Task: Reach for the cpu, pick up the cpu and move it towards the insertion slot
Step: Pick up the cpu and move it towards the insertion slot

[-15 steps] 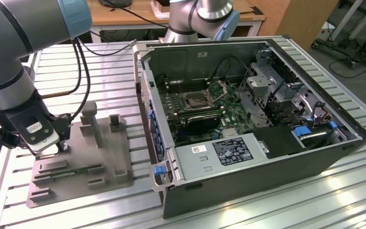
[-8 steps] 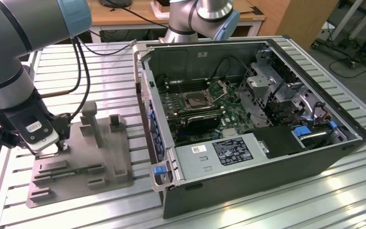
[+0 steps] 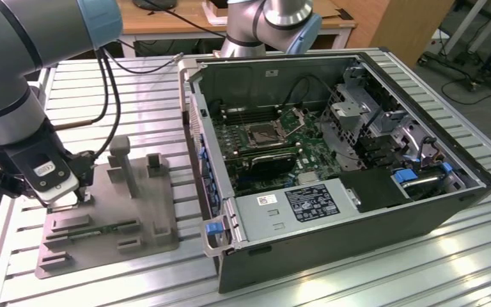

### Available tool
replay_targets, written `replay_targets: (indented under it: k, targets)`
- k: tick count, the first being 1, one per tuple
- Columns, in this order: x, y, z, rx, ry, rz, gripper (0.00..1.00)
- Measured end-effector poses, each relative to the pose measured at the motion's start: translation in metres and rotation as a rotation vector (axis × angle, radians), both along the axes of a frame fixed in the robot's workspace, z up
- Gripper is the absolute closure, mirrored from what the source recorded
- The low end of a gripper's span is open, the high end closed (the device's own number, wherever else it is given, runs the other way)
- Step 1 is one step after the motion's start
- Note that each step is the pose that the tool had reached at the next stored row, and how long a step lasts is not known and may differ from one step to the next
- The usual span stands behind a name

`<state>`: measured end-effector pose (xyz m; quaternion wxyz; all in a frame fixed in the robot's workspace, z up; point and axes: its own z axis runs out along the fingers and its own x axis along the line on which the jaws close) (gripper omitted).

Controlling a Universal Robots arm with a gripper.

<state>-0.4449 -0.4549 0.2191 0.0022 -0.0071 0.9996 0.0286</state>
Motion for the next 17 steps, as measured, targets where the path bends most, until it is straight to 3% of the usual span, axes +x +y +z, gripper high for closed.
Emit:
replay_targets:
  k: [17]
  targets:
    - [0.0, 0.0, 0.0057, -0.0001, 0.0, 0.0, 0.45]
